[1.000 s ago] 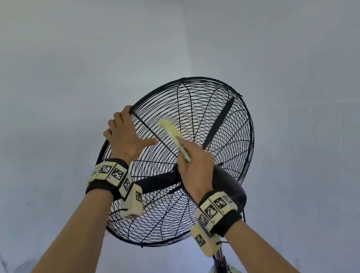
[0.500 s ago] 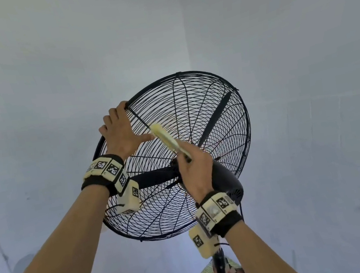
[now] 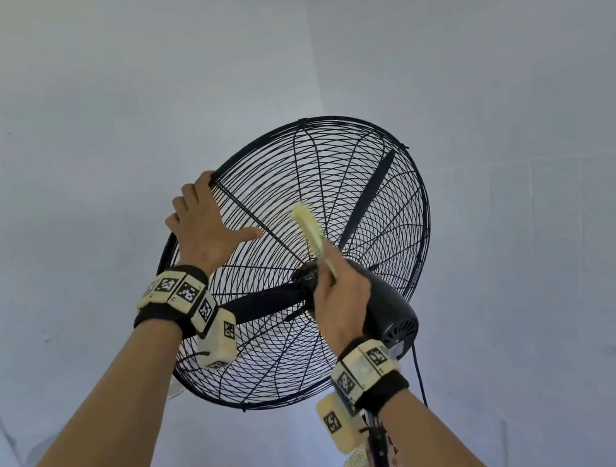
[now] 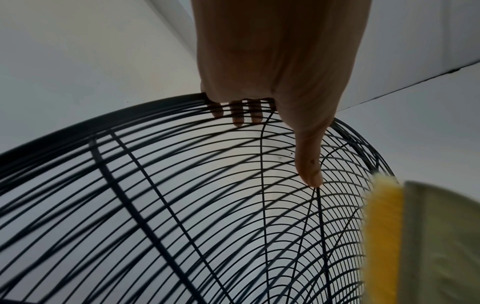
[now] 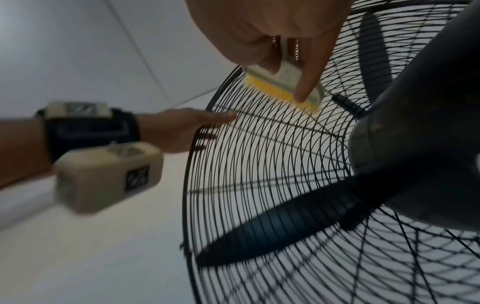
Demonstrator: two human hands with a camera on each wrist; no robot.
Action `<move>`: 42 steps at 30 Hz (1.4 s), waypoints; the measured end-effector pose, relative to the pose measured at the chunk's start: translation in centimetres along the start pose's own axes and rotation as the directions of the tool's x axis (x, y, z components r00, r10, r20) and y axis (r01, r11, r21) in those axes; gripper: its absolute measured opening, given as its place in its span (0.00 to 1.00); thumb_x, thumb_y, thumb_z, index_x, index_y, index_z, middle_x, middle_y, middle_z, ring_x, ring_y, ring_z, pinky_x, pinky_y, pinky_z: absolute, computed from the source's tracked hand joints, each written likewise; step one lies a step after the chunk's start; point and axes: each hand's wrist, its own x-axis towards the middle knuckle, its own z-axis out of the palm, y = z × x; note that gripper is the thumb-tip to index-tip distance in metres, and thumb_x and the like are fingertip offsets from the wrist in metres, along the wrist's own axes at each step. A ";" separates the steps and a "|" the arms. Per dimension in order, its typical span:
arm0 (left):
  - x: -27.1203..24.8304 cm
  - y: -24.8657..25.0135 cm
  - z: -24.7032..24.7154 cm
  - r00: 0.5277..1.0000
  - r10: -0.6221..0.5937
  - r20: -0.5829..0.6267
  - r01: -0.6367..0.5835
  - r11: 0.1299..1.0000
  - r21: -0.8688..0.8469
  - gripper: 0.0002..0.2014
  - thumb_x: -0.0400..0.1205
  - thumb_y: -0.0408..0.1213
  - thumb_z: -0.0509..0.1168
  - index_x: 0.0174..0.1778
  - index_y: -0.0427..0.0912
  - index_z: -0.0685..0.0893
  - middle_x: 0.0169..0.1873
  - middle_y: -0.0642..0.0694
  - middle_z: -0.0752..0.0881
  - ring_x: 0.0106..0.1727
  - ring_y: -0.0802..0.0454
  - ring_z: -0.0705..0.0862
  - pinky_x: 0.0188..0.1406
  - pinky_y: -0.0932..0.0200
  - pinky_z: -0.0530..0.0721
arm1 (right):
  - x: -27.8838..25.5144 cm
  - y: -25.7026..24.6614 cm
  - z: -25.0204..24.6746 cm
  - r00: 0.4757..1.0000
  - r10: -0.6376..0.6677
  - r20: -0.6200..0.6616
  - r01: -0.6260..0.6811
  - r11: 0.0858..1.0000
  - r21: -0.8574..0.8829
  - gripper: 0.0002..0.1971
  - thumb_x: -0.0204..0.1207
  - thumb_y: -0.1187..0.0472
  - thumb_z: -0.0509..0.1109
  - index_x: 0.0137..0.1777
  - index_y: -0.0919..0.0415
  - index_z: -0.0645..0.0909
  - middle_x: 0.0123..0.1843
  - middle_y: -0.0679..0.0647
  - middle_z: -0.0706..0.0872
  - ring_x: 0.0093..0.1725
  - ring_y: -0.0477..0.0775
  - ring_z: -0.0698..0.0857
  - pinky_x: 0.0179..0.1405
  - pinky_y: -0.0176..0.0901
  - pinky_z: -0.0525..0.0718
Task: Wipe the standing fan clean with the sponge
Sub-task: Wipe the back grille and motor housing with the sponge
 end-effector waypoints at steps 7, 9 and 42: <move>0.0 0.5 0.2 1.000 0.014 0.004 -0.014 1.000 0.008 0.62 0.64 0.60 0.86 0.87 0.45 0.58 0.77 0.38 0.68 0.77 0.35 0.67 0.74 0.34 0.65 | -0.7 -0.6 1.2 0.996 -0.032 0.084 0.033 0.999 -0.015 0.26 0.85 0.70 0.68 0.81 0.49 0.77 0.62 0.61 0.91 0.58 0.56 0.91 0.61 0.41 0.88; 0.0 0.0 0.1 1.000 0.006 0.001 -0.006 1.000 0.003 0.62 0.64 0.60 0.86 0.87 0.45 0.58 0.77 0.38 0.68 0.76 0.34 0.67 0.74 0.34 0.65 | -2.4 -0.5 1.0 0.972 -0.121 0.203 0.127 0.992 -0.016 0.26 0.86 0.71 0.66 0.81 0.50 0.77 0.56 0.62 0.92 0.49 0.52 0.90 0.57 0.47 0.88; -0.6 0.9 -0.3 1.000 0.012 -0.003 -0.012 1.000 -0.010 0.61 0.63 0.60 0.86 0.87 0.47 0.59 0.77 0.39 0.69 0.77 0.35 0.68 0.75 0.34 0.65 | 0.6 2.3 -1.0 0.994 0.105 -0.017 -0.105 0.994 0.015 0.19 0.91 0.64 0.62 0.80 0.59 0.79 0.53 0.58 0.90 0.50 0.47 0.85 0.51 0.18 0.79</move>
